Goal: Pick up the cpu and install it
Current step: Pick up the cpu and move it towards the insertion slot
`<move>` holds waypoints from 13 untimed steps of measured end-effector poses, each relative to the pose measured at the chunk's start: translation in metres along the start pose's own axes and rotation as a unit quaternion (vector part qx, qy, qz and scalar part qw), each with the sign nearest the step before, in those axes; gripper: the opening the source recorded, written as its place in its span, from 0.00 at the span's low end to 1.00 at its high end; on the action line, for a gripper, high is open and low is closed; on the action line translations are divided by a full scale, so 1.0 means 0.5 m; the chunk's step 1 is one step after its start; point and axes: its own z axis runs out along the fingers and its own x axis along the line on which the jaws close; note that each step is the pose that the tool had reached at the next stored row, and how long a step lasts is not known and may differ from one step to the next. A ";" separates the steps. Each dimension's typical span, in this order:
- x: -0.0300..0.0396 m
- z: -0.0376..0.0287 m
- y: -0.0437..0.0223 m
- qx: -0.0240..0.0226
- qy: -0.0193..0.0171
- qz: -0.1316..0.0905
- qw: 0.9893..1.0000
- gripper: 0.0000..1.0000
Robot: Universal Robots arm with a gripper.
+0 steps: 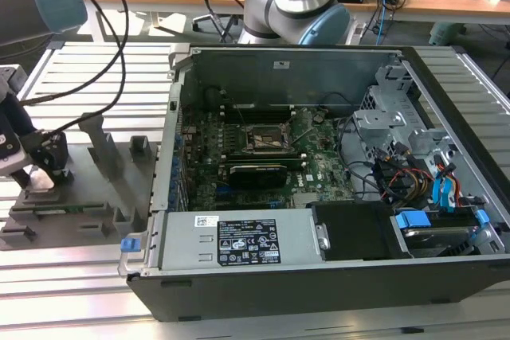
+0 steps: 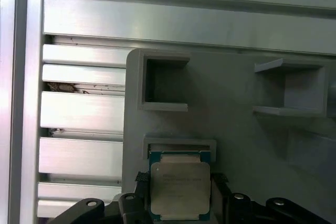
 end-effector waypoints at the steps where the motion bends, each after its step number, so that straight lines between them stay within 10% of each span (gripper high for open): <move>1: 0.000 -0.003 0.000 0.000 0.000 0.000 1.000 0.55; 13: -0.002 -0.062 -0.002 0.000 0.000 0.000 1.000 0.55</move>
